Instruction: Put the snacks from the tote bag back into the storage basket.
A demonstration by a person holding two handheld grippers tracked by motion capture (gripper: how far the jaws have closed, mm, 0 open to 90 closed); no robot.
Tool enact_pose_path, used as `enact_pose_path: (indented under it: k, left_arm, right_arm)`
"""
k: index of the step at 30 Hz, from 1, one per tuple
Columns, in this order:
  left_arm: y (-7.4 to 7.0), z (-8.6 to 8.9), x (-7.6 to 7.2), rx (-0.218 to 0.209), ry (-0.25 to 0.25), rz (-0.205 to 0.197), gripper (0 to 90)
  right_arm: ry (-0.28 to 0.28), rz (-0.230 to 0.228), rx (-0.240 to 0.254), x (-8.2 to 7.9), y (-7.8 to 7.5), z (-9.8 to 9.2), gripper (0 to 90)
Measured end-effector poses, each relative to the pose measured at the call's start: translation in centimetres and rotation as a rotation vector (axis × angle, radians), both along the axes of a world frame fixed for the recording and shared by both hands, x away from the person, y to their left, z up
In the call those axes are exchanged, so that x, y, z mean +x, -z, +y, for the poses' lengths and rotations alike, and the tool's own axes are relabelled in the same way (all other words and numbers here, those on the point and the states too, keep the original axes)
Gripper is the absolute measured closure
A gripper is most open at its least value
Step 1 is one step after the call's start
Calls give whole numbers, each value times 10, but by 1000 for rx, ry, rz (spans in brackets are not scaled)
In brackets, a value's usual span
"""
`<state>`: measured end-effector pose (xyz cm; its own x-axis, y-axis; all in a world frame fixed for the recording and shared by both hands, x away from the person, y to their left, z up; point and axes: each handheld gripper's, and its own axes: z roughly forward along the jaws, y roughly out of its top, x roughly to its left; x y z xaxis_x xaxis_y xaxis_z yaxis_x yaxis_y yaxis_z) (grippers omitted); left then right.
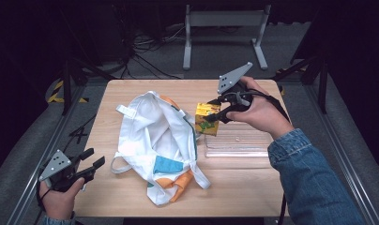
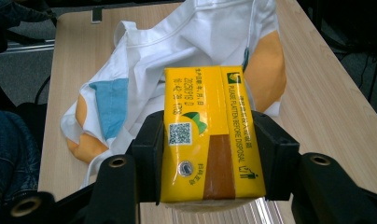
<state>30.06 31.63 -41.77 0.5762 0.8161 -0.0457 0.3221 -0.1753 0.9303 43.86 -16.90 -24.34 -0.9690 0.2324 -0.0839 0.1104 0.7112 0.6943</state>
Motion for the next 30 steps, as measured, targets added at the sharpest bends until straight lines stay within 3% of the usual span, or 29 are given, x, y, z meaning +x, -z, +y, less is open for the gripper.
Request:
enact_pose_path:
  k: [11,30]
  left_arm:
    - [0,1,0,-1,2,-1,446]
    - [0,1,0,-2,-1,1,446]
  right_arm:
    - [31,10,-7,10,14,-14,515]
    - [29,25,-37,18,50,-26,515]
